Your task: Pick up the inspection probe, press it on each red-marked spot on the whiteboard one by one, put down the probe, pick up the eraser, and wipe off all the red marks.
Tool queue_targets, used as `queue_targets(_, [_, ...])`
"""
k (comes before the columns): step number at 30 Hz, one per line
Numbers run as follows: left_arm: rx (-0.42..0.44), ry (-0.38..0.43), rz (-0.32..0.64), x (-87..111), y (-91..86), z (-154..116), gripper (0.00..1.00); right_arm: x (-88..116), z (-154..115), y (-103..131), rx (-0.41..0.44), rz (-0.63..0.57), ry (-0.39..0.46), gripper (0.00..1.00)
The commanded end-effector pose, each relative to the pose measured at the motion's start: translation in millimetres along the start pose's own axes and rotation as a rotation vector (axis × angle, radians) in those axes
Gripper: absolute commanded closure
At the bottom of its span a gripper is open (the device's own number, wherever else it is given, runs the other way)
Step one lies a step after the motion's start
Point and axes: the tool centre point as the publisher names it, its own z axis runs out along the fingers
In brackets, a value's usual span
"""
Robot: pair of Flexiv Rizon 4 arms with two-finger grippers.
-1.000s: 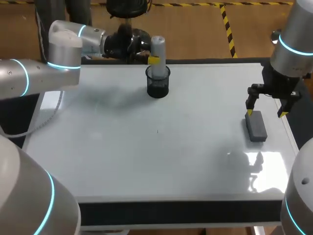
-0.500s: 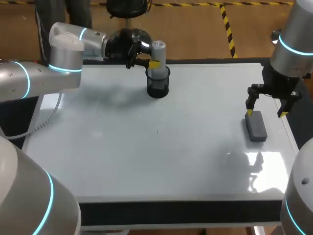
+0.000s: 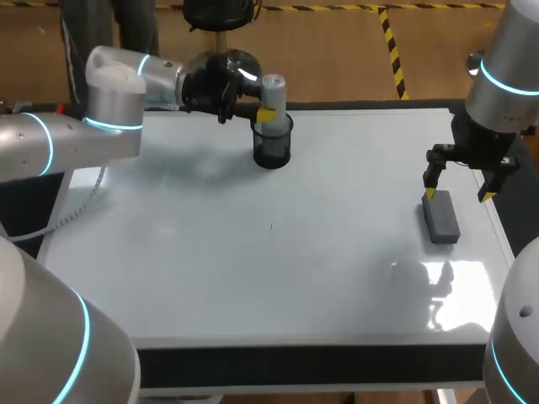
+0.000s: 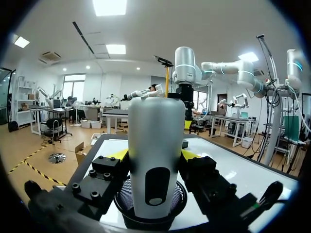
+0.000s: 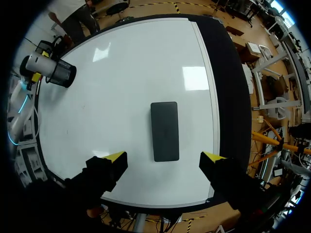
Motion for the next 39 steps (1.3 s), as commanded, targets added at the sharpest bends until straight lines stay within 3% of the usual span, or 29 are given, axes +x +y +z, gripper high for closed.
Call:
queue_targets(1, [0.007,0.011,0.012,-2.3,4.0,3.1,1.00,-0.8,-1.0,-0.6,-0.001,-0.001,0.000,0.00])
queue_targets(10, [-0.005,-0.012,0.022,-2.1,6.1,1.7,1.00,-0.8,-1.0,-0.6,-0.001,-0.001,0.000,0.00])
queue_targets(12, [-0.010,-0.014,0.021,-2.2,6.3,1.0,0.80,-0.8,-1.0,-0.6,-0.001,-0.001,0.000,0.00])
queue_targets(16, [-0.016,-0.021,0.012,-1.4,5.8,-1.2,0.53,-0.8,-1.0,-0.6,-0.001,-0.001,0.000,0.00])
queue_targets(19, [-0.016,-0.023,0.009,-0.8,3.3,-3.4,0.18,-0.8,-1.0,-0.6,-0.001,-0.001,0.000,0.00])
queue_targets(22, [-0.013,-0.024,0.006,2.3,-0.1,-3.9,0.00,-0.8,-1.0,-0.6,-0.001,-0.001,0.000,0.00])
queue_targets(39, [-0.017,-0.041,0.013,9.6,-21.1,-16.3,0.00,-0.8,-1.0,-0.6,-0.001,-0.001,0.000,0.00])
